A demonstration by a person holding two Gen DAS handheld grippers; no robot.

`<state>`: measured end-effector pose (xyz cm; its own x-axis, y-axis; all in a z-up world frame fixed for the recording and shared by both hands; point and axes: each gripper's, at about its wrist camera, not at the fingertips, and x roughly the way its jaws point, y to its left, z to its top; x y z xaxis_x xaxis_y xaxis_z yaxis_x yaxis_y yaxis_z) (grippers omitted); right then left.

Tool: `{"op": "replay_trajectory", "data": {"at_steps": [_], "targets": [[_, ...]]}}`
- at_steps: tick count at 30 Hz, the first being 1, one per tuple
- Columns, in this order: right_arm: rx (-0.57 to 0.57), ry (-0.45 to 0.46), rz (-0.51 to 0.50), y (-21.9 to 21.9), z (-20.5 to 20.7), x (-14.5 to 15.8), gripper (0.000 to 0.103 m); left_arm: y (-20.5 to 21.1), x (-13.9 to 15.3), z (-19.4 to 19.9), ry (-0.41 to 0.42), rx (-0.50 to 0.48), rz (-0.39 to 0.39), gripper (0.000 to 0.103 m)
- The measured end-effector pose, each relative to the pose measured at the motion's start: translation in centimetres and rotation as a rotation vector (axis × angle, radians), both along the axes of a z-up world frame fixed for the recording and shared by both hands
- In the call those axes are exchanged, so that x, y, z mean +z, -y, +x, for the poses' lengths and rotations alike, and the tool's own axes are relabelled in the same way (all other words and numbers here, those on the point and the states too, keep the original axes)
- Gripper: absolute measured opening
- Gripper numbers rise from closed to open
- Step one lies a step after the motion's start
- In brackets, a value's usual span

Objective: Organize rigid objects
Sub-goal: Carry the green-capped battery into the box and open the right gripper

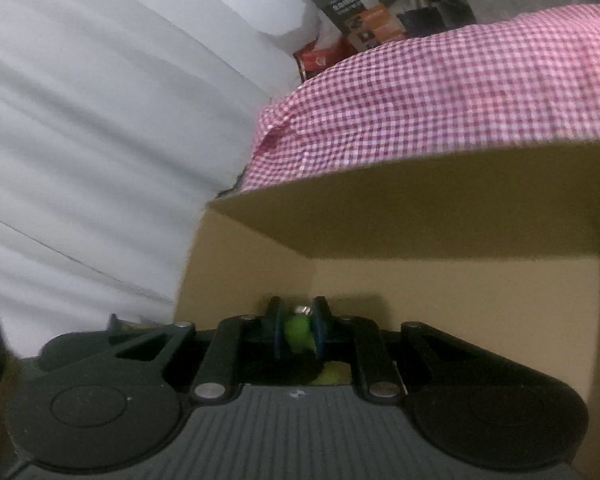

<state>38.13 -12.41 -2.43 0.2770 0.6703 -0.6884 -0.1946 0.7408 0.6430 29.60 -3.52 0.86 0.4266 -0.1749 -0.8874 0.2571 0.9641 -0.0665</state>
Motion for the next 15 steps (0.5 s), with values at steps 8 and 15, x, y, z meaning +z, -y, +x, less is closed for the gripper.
{"op": "replay_trajectory", "data": {"at_steps": [8,15], "targets": [[-0.067,0.014,0.059,2.0,1.1,0.6,0.028,0.0,2.1,-1.6,0.077,-0.004,0.023,0.032],[-0.121,0.098,0.144,6.4,-4.2,4.7,0.028,-0.2,5.3,-5.9,0.161,-0.033,-0.003,0.043]]}}
